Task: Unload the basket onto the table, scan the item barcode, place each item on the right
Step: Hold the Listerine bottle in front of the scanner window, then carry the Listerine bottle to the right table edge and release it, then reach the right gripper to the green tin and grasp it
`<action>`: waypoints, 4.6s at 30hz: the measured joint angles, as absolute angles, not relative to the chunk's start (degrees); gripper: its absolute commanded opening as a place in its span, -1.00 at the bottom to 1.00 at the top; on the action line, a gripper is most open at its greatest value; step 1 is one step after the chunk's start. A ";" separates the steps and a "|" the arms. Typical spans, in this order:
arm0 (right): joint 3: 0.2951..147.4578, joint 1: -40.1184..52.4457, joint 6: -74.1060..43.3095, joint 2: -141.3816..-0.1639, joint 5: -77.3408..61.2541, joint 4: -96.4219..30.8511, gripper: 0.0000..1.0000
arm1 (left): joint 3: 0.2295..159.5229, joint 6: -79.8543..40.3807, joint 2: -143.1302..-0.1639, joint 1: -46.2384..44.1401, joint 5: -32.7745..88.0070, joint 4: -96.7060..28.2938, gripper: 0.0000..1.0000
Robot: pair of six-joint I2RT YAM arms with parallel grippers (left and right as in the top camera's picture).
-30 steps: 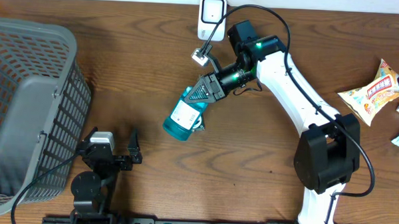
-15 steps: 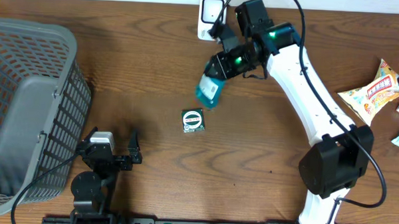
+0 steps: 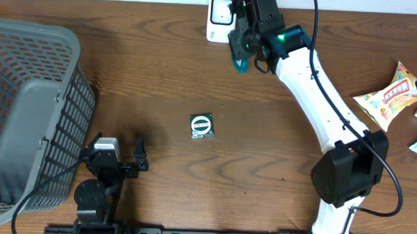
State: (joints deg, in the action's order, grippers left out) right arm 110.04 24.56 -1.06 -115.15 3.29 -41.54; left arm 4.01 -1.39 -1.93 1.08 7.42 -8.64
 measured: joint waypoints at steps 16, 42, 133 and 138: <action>116.90 26.96 8.60 -130.21 23.59 -18.87 -0.78 | 4.01 -1.41 -1.93 1.08 7.40 -8.64 1.00; 142.80 29.50 20.53 -149.75 44.10 -30.28 -0.81 | 4.01 -1.41 -1.93 1.08 7.42 -8.64 1.00; 107.81 44.95 -23.44 -124.79 0.03 -65.65 0.98 | 4.01 -1.41 -1.93 1.08 7.40 -8.62 1.00; 100.42 44.64 -23.38 -124.90 -1.19 -58.50 0.99 | 4.01 -1.41 -1.93 1.08 7.40 -8.64 1.00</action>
State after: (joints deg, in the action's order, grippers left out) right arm 100.42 44.64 -23.38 -124.90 -1.19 -58.50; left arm 4.01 -1.41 -1.93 1.08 7.40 -8.64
